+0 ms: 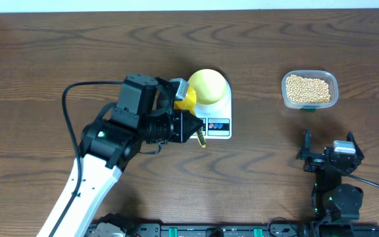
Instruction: Scoop item into bowl and weigh 50g on scale
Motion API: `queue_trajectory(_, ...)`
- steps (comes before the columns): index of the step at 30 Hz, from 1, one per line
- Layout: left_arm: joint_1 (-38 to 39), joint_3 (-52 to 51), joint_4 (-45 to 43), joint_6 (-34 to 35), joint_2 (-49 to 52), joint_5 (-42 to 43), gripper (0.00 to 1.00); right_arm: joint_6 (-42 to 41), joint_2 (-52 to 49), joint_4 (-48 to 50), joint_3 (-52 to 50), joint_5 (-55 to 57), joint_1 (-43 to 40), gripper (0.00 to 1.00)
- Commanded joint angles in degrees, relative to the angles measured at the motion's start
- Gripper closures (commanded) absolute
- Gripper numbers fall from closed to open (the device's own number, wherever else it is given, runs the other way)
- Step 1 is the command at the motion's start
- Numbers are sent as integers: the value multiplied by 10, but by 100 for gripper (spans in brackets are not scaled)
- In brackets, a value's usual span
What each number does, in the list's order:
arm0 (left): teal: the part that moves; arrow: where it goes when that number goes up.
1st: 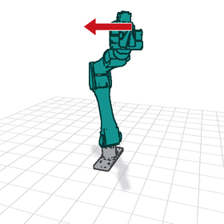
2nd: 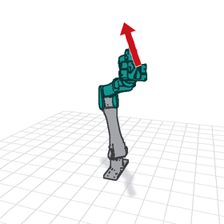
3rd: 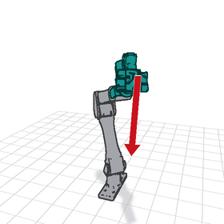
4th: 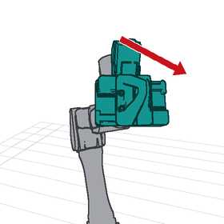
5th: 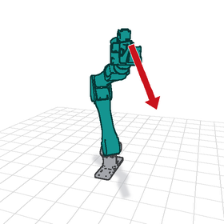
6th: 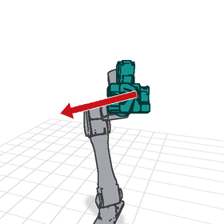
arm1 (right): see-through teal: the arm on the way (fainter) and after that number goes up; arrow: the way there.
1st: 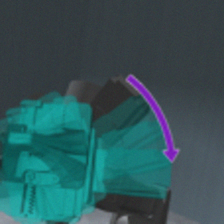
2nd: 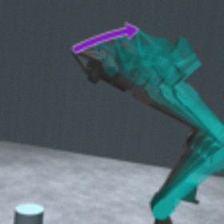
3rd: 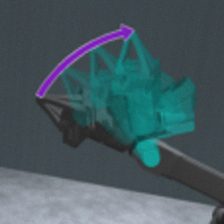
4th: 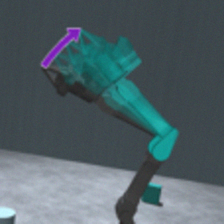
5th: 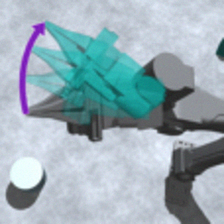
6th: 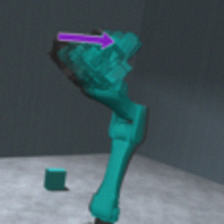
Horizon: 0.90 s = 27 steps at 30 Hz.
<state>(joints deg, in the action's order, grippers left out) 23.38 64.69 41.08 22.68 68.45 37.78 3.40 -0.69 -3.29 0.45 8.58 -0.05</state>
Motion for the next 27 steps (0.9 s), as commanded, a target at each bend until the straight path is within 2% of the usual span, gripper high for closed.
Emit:
queue_trajectory(1, 1, 3, -3, 56, 24, -40, 93, 5, 3, -2, -1, -1, -4, 1)
queue_trajectory(14, 1, 3, -20, 81, 56, -30, 93, 5, 3, -2, -1, -1, -4, 1)
queue_trajectory(20, 1, 3, -102, 80, 56, 84, 93, 5, 3, -2, -1, -1, -4, 1)
queue_trajectory(23, 1, 3, -104, 78, 56, 96, 93, 5, 3, -2, -1, -1, -4, 1)
queue_trajectory(27, 1, 3, -109, 40, 56, 135, 93, 5, 3, -2, -1, -1, -4, 1)
